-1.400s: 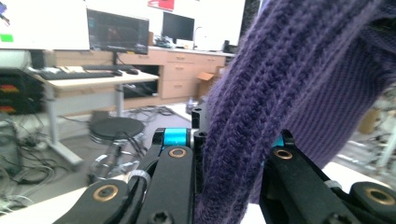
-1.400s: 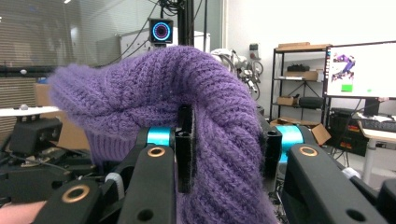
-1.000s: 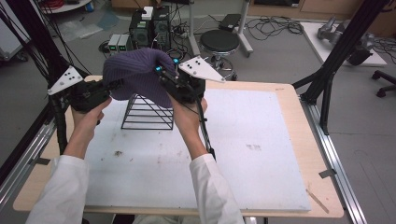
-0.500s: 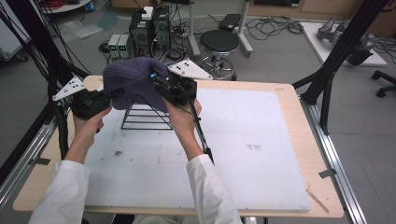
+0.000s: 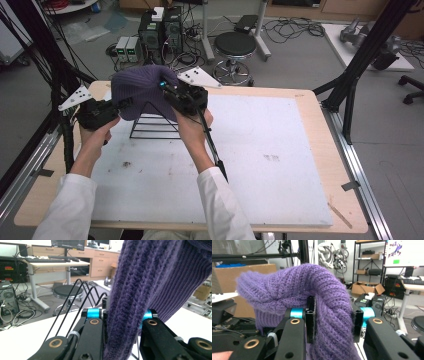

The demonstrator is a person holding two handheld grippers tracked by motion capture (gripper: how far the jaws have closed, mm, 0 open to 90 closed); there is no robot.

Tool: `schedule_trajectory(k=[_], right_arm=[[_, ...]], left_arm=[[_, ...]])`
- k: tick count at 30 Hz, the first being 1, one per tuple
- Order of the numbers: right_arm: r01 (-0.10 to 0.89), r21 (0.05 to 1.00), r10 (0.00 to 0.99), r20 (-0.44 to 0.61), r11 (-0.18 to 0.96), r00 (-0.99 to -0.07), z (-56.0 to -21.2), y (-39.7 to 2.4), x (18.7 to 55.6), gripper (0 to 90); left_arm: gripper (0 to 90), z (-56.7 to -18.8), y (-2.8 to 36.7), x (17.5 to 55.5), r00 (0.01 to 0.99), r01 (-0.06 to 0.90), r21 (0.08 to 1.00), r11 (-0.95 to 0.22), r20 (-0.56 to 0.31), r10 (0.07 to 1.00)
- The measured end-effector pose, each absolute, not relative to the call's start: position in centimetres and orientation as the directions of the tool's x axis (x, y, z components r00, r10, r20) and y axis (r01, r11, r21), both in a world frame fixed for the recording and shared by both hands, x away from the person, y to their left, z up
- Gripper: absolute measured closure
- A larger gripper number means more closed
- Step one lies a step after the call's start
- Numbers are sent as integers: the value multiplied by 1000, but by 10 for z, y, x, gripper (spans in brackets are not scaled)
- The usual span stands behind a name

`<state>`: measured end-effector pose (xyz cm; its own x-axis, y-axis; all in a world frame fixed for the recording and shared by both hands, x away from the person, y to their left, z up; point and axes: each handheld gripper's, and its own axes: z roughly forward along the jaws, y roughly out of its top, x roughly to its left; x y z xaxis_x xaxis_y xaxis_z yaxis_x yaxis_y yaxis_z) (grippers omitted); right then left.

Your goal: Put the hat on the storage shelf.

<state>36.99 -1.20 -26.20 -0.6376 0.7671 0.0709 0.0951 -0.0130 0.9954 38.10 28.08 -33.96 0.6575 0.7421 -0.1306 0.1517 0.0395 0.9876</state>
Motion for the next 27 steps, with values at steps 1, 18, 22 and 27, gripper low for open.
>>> schedule_trajectory(k=[1, 18, 22, 27], right_arm=[[103, 995, 769, 77, -15, -635, -264, -13, 371, 673], [134, 991, 781, 69, 19, -621, -284, -10, 377, 670], [149, 989, 783, 75, 23, -618, -290, -8, 379, 670], [155, 988, 789, 73, 28, -611, -293, -7, 380, 665]], left_arm=[[806, -341, 281, 381, 658, 154, 987, 37, -131, 742], [806, -358, 281, 386, 642, 198, 980, 33, -155, 751], [806, -361, 281, 387, 640, 212, 977, 4, -143, 755], [803, -364, 278, 390, 639, 230, 973, 0, -151, 754]])
